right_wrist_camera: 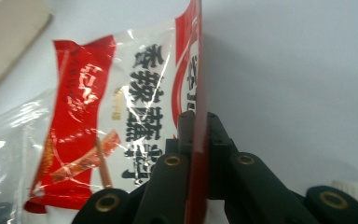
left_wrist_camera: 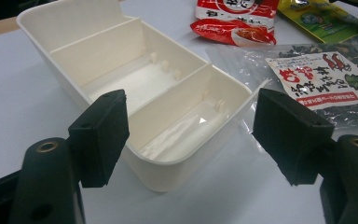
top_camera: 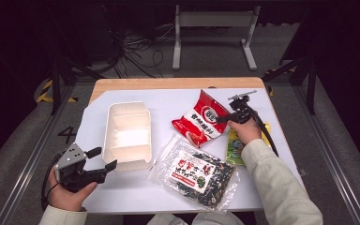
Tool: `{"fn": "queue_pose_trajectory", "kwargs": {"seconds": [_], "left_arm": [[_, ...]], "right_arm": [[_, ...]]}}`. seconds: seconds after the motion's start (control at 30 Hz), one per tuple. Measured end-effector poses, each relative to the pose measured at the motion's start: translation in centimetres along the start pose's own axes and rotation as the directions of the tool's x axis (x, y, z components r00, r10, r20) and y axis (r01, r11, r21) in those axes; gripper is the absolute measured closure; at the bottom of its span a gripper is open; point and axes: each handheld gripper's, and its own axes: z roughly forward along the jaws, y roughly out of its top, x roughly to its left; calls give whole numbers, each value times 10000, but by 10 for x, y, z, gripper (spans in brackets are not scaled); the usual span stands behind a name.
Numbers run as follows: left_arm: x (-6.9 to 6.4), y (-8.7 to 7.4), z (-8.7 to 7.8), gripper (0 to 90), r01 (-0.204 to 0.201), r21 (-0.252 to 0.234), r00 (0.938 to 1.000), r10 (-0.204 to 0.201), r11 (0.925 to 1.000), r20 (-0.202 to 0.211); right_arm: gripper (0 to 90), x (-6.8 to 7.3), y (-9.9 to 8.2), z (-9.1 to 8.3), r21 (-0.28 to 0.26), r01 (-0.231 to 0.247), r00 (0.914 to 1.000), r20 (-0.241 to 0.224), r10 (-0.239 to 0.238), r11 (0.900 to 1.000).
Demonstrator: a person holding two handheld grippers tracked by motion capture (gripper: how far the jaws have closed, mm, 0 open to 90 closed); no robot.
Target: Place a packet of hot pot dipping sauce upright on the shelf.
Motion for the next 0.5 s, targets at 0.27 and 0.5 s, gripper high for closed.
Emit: {"fn": "queue_pose_trajectory", "kwargs": {"seconds": [0.27,0.5], "left_arm": [[-2,3,2,311,-233,-121,9996,235,9997,143],[-2,6,3,340,-34,-254,9997,41,9997,253]], "right_arm": [[885,28,19,-35,-1507,689,9967,-315,-744,9862],[886,52,28,-52,-2119,1518,9858,-384,-1634,9654]]}}
